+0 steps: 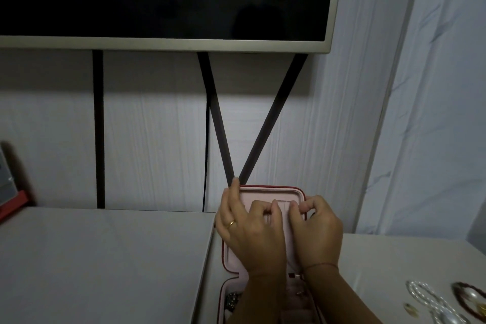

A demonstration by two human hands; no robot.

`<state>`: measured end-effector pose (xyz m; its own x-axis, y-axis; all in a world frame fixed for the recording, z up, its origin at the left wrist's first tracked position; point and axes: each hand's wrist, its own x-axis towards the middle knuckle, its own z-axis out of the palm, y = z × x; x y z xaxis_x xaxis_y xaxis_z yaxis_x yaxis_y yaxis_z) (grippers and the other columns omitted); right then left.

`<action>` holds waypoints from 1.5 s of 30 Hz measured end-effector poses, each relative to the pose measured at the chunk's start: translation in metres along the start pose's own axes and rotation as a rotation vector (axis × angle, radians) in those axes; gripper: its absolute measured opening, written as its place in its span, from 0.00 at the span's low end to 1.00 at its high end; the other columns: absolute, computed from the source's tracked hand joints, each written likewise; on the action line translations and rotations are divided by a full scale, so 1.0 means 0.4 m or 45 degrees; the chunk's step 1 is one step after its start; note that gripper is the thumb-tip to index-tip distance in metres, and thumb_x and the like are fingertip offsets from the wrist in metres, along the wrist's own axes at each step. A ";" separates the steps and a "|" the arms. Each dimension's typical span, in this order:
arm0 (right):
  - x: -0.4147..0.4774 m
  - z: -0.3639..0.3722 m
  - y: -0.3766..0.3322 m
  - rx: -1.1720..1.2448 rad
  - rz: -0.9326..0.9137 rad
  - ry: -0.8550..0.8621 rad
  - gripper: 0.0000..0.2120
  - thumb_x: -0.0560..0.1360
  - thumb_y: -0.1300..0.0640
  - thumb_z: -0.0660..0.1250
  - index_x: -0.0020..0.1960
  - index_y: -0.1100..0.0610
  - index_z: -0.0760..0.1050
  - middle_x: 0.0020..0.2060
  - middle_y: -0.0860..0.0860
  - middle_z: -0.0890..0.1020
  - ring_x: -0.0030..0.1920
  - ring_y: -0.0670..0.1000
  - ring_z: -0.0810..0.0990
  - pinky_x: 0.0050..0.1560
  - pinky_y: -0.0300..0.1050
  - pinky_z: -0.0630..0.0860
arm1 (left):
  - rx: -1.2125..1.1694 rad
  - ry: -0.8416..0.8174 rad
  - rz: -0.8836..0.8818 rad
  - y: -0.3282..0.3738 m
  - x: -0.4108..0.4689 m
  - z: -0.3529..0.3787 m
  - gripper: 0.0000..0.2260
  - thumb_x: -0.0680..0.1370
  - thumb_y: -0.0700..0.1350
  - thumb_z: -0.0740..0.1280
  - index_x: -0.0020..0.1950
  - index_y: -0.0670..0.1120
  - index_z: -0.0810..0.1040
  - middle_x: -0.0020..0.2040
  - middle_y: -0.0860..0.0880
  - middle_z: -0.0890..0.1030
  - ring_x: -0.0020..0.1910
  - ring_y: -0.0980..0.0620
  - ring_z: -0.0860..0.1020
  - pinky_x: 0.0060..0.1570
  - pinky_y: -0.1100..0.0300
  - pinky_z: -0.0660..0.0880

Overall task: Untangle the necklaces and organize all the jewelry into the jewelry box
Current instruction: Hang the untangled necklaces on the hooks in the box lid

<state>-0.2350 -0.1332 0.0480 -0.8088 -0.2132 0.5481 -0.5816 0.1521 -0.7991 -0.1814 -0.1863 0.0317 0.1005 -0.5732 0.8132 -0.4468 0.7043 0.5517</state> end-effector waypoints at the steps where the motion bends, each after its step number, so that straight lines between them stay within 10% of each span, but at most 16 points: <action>1: 0.000 -0.001 0.000 0.007 -0.008 0.003 0.16 0.73 0.59 0.71 0.32 0.50 0.68 0.32 0.46 0.77 0.31 0.46 0.75 0.31 0.35 0.68 | 0.006 0.006 0.019 0.002 0.000 0.000 0.08 0.69 0.48 0.74 0.33 0.50 0.78 0.67 0.46 0.74 0.68 0.45 0.68 0.64 0.43 0.64; 16: -0.027 -0.034 0.036 -0.177 -0.168 -0.136 0.17 0.72 0.60 0.72 0.33 0.49 0.66 0.35 0.47 0.73 0.32 0.40 0.69 0.33 0.28 0.61 | 0.204 -0.192 0.074 -0.001 -0.026 -0.038 0.06 0.67 0.49 0.71 0.31 0.51 0.77 0.68 0.44 0.74 0.69 0.42 0.68 0.63 0.41 0.67; 22: -0.067 -0.083 0.064 -0.138 -0.024 -0.530 0.08 0.75 0.57 0.68 0.37 0.50 0.75 0.32 0.46 0.78 0.35 0.44 0.75 0.36 0.34 0.69 | 0.066 -0.517 -0.115 -0.003 -0.045 -0.087 0.09 0.63 0.47 0.77 0.32 0.53 0.77 0.43 0.52 0.76 0.45 0.49 0.75 0.43 0.61 0.67; 27: -0.105 -0.112 0.071 -0.039 -0.040 -0.899 0.09 0.76 0.58 0.66 0.38 0.49 0.77 0.34 0.46 0.79 0.38 0.44 0.76 0.38 0.30 0.69 | -0.469 -0.873 -0.633 0.020 -0.064 -0.124 0.03 0.77 0.44 0.68 0.46 0.48 0.80 0.46 0.56 0.78 0.51 0.59 0.75 0.40 0.78 0.67; 30: -0.117 -0.126 0.075 -0.032 -0.069 -0.871 0.12 0.70 0.49 0.67 0.29 0.45 0.71 0.29 0.45 0.75 0.33 0.44 0.73 0.35 0.33 0.66 | -0.710 -0.930 -0.759 0.030 -0.059 -0.143 0.02 0.76 0.42 0.69 0.45 0.47 0.82 0.42 0.58 0.80 0.48 0.61 0.77 0.45 0.72 0.75; 37: -0.111 -0.191 0.095 -0.060 -0.111 -0.747 0.16 0.72 0.62 0.72 0.32 0.45 0.73 0.37 0.49 0.76 0.44 0.37 0.74 0.43 0.26 0.66 | -0.239 -0.805 -0.176 -0.001 -0.069 -0.124 0.10 0.77 0.41 0.64 0.57 0.49 0.77 0.61 0.54 0.72 0.59 0.55 0.70 0.59 0.62 0.69; 45: -0.097 -0.270 0.148 -0.022 0.158 -0.739 0.10 0.72 0.63 0.71 0.33 0.54 0.80 0.37 0.57 0.82 0.37 0.49 0.78 0.38 0.30 0.70 | 0.217 -0.822 0.162 -0.022 -0.072 -0.101 0.12 0.74 0.42 0.68 0.58 0.48 0.78 0.54 0.49 0.79 0.55 0.49 0.75 0.55 0.55 0.70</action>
<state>-0.2475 -0.0117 0.0063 -0.6938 -0.6851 0.2218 -0.4906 0.2242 -0.8421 -0.1443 -0.1591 0.0108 -0.4893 -0.6628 0.5668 -0.5595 0.7371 0.3791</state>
